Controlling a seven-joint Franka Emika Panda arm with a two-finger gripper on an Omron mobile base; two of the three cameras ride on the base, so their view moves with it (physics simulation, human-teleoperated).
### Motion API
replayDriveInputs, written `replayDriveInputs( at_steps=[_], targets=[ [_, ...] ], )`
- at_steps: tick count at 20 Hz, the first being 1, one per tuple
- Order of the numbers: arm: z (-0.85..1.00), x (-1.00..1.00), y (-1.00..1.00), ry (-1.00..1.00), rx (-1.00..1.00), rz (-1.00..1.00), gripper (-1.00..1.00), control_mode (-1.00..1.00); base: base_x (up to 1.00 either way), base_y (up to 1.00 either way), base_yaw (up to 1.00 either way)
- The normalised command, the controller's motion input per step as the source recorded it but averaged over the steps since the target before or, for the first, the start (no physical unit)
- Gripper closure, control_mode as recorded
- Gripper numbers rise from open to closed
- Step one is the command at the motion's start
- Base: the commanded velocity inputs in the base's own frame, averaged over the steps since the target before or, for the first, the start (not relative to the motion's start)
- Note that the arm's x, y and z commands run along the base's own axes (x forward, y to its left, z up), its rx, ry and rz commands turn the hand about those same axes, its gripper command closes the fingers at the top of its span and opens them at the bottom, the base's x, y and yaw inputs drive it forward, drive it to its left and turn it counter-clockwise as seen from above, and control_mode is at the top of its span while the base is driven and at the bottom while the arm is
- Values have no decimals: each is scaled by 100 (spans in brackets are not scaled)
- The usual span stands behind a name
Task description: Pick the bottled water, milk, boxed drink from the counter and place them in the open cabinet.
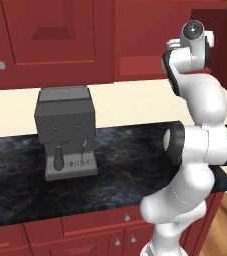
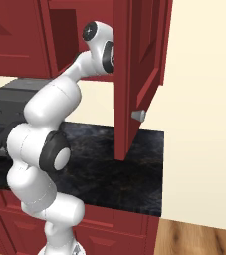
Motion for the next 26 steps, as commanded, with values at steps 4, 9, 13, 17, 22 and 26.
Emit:
replayDriveInputs(
  at_steps=[4, 9, 13, 17, 22, 26],
  targets=[
    [1, -37, 0, 0, 0, -3, -100, -100, 0, 0, 0],
    [3, -53, 0, 0, 0, -3, -100, -100, 0, 0, 0],
    [8, -60, 4, 0, 0, -2, -100, -100, 0, 0, 0],
    [9, -60, 14, 0, 0, 0, -100, -100, 0, 0, 0],
    [10, -63, 25, 0, 0, 0, -100, -100, 0, 0, 0],
    [4, -69, 34, 0, 0, 0, -100, -100, 0, 0, 0]
  ],
)
